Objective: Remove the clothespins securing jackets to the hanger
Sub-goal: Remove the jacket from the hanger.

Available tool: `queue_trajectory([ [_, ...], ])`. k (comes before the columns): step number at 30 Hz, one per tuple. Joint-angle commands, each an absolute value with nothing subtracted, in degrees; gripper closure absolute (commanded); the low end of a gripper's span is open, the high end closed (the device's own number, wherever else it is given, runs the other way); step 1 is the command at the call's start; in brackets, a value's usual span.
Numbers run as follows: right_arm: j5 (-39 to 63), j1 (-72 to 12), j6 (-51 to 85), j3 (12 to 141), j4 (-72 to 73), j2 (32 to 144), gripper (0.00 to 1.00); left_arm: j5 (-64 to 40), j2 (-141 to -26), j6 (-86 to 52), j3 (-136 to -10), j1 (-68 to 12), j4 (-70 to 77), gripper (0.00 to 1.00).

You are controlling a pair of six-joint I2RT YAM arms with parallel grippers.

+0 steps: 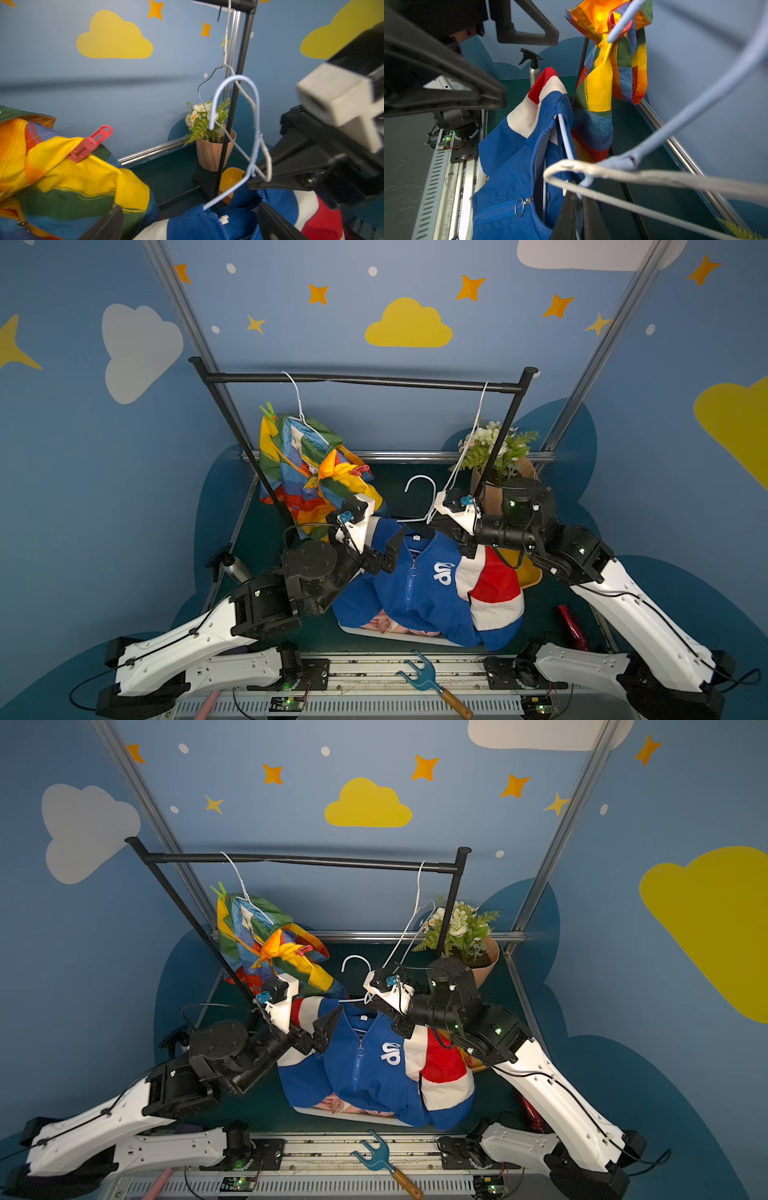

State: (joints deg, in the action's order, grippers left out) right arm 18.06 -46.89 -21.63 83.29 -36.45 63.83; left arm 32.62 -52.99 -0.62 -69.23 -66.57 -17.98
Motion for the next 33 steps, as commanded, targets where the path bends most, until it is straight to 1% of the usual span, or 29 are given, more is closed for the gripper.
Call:
queue_trajectory([
  [1, 17.91, -47.74, -20.92, 82.82, -32.69, 61.96, 1.0, 30.94, -55.54, -5.47, -70.91, -64.45, -26.46, 0.02],
  [5, 12.79, -49.47, -20.14, 83.29, -32.21, 62.27, 1.0, 31.98, -58.16, -8.73, -72.73, -64.11, -28.05, 0.12],
  [8, 6.51, -52.13, -20.76, 84.11, -32.83, 63.68, 1.0, 30.83, -58.99, -12.05, -73.66, -64.38, -28.59, 0.18],
  [12, -1.39, -54.31, -21.27, 85.06, -32.43, 65.68, 1.0, 32.36, -57.22, -13.98, -71.25, -65.92, -25.78, 0.19],
  [18, -5.72, -56.19, -21.12, 86.3, -30.34, 67.62, 1.0, 32.75, -58.84, -17.51, -71.52, -66.31, -27.96, 0.18],
  [22, -7.11, -57.6, -22.47, 87.75, -29.34, 68.64, 1.0, 35.67, -59.61, -19.77, -71.37, -66.27, -28.19, 0.18],
  [26, -5.44, -57.83, -22.41, 88.12, -28.3, 67.78, 1.0, 36.14, -58.81, -21.97, -70.52, -64.82, -27.82, 0.2],
  [28, -4.72, -57.92, -22.2, 88.33, -28.6, 67.6, 1.0, 36.68, -58.16, -22.02, -70.42, -63.88, -27.58, 0.24],
  [30, -4.13, -58.01, -22.28, 87.95, -28.8, 67.08, 1.0, 36.55, -57.73, -21.56, -70.06, -63.09, -26.76, 0.31],
  [33, -4.04, -58.01, -22.38, 87.65, -29.14, 66.36, 1.0, 33.3, -58.73, -21.18, -70.8, -61.65, -26.57, 0.41],
])
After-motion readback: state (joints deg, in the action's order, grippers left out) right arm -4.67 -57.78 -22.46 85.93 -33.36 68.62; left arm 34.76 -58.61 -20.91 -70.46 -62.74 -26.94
